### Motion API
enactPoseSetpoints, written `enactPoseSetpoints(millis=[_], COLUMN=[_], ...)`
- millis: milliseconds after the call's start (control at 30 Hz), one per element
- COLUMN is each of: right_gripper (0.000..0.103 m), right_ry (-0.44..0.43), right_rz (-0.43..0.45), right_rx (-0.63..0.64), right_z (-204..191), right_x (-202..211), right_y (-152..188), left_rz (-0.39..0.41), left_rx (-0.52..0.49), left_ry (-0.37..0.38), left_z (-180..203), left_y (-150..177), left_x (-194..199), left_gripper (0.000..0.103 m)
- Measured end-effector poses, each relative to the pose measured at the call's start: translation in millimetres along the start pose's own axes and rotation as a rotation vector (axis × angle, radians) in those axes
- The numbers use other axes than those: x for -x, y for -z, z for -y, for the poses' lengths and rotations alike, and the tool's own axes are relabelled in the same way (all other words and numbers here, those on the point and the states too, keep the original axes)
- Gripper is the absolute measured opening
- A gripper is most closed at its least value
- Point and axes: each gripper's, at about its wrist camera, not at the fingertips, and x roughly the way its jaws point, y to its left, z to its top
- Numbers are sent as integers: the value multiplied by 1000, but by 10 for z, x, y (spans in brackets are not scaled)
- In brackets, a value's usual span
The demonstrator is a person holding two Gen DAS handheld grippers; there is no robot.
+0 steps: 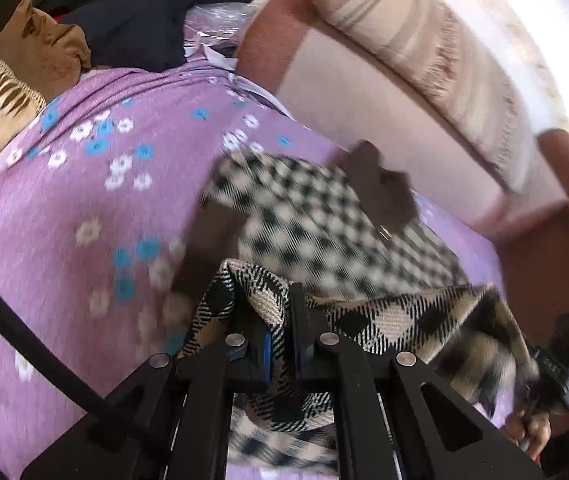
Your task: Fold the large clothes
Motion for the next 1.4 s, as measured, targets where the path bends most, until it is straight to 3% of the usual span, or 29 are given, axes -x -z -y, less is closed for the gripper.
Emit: enactPoseSetpoints(millis=[167, 400, 533, 733, 833, 900, 1000, 1067, 1200, 1400], right_gripper=[16, 16, 16, 16, 17, 20, 22, 28, 64, 66], right_ry=[45, 72, 94, 106, 92, 69, 62, 61, 69, 109], right_rz=[-11, -21, -27, -28, -18, -9, -6, -3, 84, 144], right_rx=[-104, -112, -98, -131, -164, -205, -232, -237, -238, -152], right_z=[374, 535, 569, 673, 726, 779, 813, 803, 723, 435], right_x=[-354, -594, -742, -939, -969, -979, -1003, -1001, -818, -453], right_y=[-238, -401, -483, -653, -718, -736, -757, -787, -921, -1027], left_rz=[-9, -8, -11, -26, -6, 48, 102, 110, 126, 136], left_rx=[9, -12, 56, 142, 236, 308, 351, 336, 301, 234], left_ry=[-57, -72, -47, 57, 128, 159, 137, 113, 40, -19], left_z=[-3, 48, -56, -260, -422, -547, -673, -718, -814, -875], left_y=[-276, -471, -567, -699, -766, -814, -879, -904, -872, -620], left_x=[-363, -584, -677, -721, -658, -565, -433, -371, -227, 32], left_gripper=[7, 8, 9, 14, 30, 53, 59, 59, 59, 60])
